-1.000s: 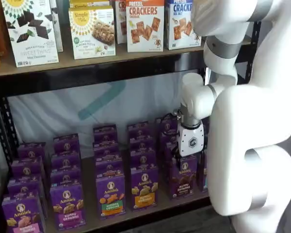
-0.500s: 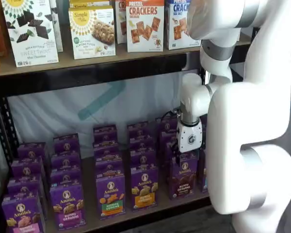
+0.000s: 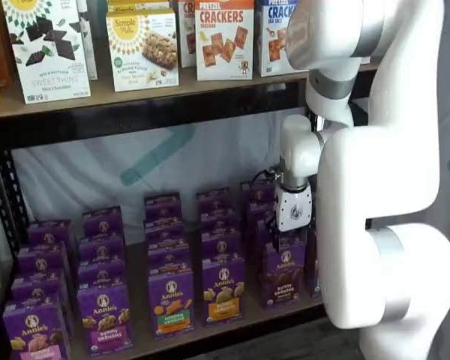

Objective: Pick up the purple box with a brown patch in the center, on the bottom shelf, the fifth box from the left

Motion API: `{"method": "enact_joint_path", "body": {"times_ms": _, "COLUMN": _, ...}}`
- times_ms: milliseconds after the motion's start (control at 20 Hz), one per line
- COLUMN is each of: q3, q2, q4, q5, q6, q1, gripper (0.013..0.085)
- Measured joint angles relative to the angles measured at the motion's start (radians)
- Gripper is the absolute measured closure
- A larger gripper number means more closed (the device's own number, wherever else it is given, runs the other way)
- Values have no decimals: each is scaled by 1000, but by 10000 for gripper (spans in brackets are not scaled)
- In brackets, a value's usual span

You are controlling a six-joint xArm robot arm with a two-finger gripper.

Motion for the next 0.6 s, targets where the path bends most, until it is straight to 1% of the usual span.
{"method": "enact_joint_path", "body": {"times_ms": 250, "q3": -82, "q2": 70, "q4": 2, "q5": 5, "q6": -12, "q1": -10, "gripper": 130}}
{"method": "enact_joint_path", "body": {"times_ms": 600, "q3": -190, "q2": 147, "q4": 8, "q5": 29, "q6": -20, "q1": -11, "gripper": 130}}
